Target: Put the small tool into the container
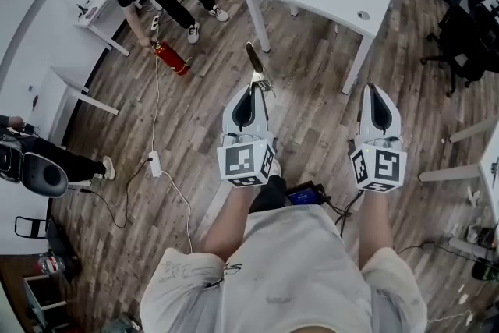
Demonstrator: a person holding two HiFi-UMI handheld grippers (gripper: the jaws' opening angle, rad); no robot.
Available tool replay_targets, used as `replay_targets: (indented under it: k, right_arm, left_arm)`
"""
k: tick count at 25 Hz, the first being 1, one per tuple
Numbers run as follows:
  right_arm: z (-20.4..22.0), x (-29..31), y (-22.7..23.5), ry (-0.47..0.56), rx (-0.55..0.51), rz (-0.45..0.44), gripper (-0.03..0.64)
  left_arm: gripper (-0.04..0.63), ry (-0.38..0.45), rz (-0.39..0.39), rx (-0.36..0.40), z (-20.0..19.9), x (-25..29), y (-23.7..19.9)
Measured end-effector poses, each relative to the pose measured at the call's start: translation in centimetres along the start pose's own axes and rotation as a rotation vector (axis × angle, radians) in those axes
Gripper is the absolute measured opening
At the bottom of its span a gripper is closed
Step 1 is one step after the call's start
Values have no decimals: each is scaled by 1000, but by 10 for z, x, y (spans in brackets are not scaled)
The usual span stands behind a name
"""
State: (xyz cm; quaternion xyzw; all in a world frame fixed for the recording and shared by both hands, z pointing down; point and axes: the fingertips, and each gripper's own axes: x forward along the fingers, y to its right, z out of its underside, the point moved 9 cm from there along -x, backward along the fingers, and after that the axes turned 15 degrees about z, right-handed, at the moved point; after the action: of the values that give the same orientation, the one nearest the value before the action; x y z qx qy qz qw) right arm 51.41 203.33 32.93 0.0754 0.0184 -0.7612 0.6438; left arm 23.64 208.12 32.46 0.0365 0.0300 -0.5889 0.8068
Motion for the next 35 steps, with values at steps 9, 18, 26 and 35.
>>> replay_targets:
  k: [9, 18, 26, 35]
  right_arm:
    - [37, 101, -17, 10, -23, 9, 6]
    - [53, 327, -181, 8, -46, 23, 6]
    - [71, 568, -336, 8, -60, 38, 6]
    - [94, 756, -488, 23, -69, 64, 6]
  left_arm:
    - [21, 11, 16, -3, 35, 87, -64]
    - [21, 23, 46, -29, 31, 220, -310]
    - [21, 32, 71, -51, 27, 367, -557]
    - [21, 41, 106, -58, 30, 474, -779]
